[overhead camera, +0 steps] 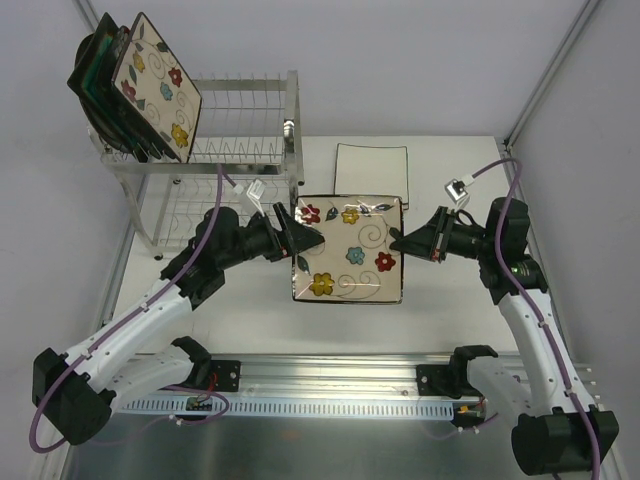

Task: Load the plates into the dish rack
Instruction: Pass the plate from the right arm to the left

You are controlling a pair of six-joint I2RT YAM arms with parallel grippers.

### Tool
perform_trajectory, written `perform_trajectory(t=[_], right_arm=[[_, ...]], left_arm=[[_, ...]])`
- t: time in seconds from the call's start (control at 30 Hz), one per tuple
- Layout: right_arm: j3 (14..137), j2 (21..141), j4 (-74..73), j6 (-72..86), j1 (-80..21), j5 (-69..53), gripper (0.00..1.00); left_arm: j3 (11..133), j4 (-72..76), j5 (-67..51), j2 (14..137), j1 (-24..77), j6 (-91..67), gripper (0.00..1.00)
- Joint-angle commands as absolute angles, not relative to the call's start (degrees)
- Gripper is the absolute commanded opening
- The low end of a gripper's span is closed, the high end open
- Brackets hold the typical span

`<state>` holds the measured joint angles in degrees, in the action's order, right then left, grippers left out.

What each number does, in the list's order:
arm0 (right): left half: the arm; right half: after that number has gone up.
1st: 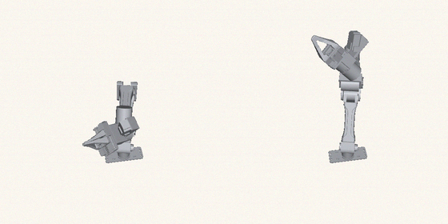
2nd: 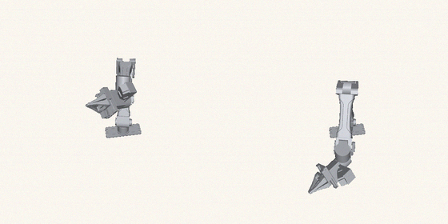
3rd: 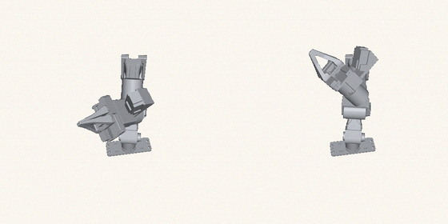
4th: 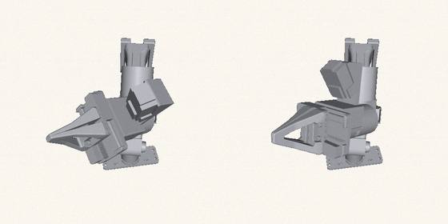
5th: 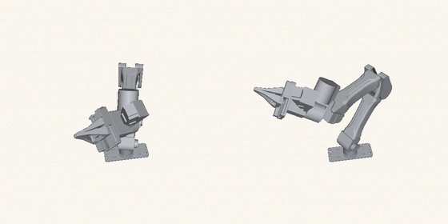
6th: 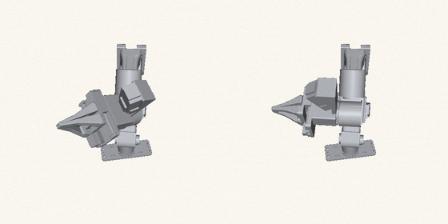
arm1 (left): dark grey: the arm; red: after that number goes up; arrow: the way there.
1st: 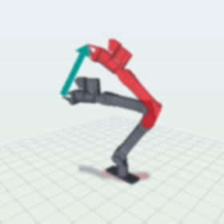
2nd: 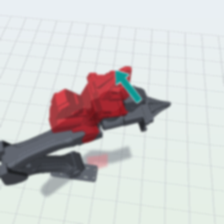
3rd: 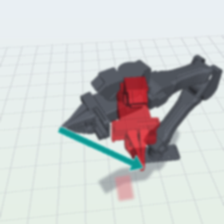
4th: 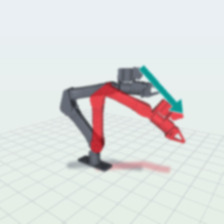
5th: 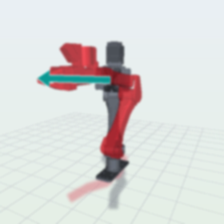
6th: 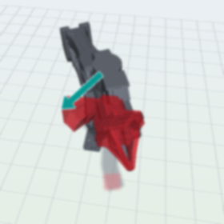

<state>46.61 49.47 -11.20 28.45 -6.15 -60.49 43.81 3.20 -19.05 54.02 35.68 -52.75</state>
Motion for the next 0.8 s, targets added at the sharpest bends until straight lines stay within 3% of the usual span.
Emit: perform_trajectory(t=[0.0,0.2,0.47,0.57,0.7,0.77], right_arm=[[52.3,49.0,-2.2,31.6,-6.7,-67.9,0.01],[53.1,50.0,-1.7,31.5,-7.1,-67.9,0.0],[53.9,51.6,-2.2,30.3,-7.2,-67.8,0.01],[54.3,52.1,-2.9,29.6,-7.2,-67.8,0.01],[54.5,52.6,-3.0,29.4,-7.2,-67.7,0.0],[54.6,52.8,-3.1,29.0,-7.2,-67.7,0.01]], left_arm=[[42.2,11.7,-21.4,54.1,36.2,-55.0,0.74],[38.4,19.9,-24.3,54.4,36.2,-58.1,0.62],[38.1,19.9,-25.6,53.6,36.2,-57.6,0.46],[37.6,19.7,-25.4,53.2,36.2,-57.7,0.32],[38.1,19.6,-26.5,53.5,36.2,-57.7,0.24],[38.1,19.6,-26.7,53.4,36.3,-57.7,0.14]])
